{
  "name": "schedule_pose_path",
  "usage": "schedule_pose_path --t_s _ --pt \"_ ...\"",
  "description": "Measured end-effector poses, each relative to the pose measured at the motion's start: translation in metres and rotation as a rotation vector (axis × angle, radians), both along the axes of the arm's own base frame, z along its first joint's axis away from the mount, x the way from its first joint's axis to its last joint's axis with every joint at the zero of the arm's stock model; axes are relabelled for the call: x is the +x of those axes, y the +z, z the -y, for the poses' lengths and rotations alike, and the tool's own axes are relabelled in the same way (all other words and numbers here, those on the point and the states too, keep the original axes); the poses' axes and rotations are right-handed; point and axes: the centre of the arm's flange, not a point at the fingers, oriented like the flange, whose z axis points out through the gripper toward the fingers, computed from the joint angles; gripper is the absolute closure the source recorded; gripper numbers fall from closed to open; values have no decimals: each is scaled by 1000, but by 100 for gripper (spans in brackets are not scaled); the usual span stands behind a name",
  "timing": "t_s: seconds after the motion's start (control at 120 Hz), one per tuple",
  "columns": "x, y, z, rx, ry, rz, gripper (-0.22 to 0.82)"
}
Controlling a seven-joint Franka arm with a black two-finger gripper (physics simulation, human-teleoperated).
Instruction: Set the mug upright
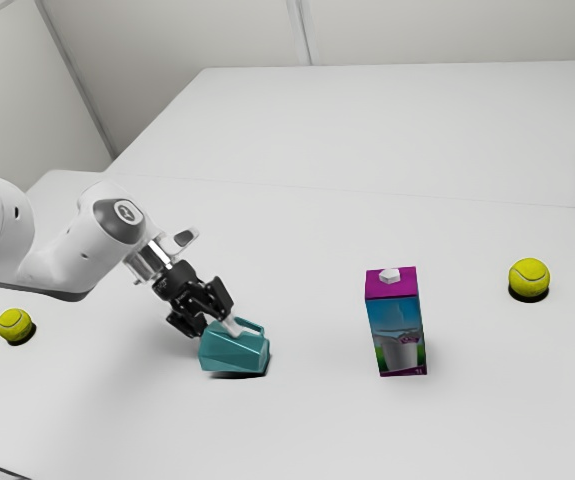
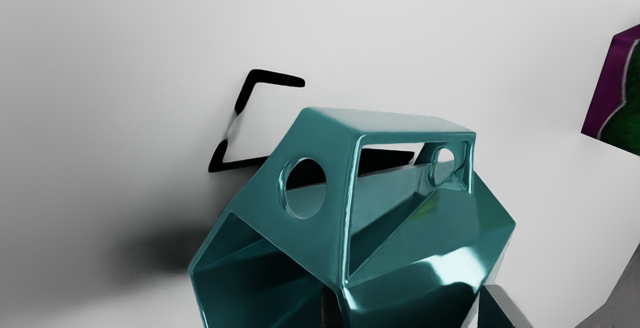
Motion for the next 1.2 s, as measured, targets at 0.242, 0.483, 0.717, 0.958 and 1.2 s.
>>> schedule_pose_path --t_s 0.242,0.483,0.717,0.958,1.2 --pt "2 6 2 5 -10 23 63" --pt "4 36 17 -11 -42 97 76" --pt "5 50 19 -8 -63 131 78" --pt "5 61 19 30 -97 158 78" --pt "17 93 -6 166 -146 201 79"
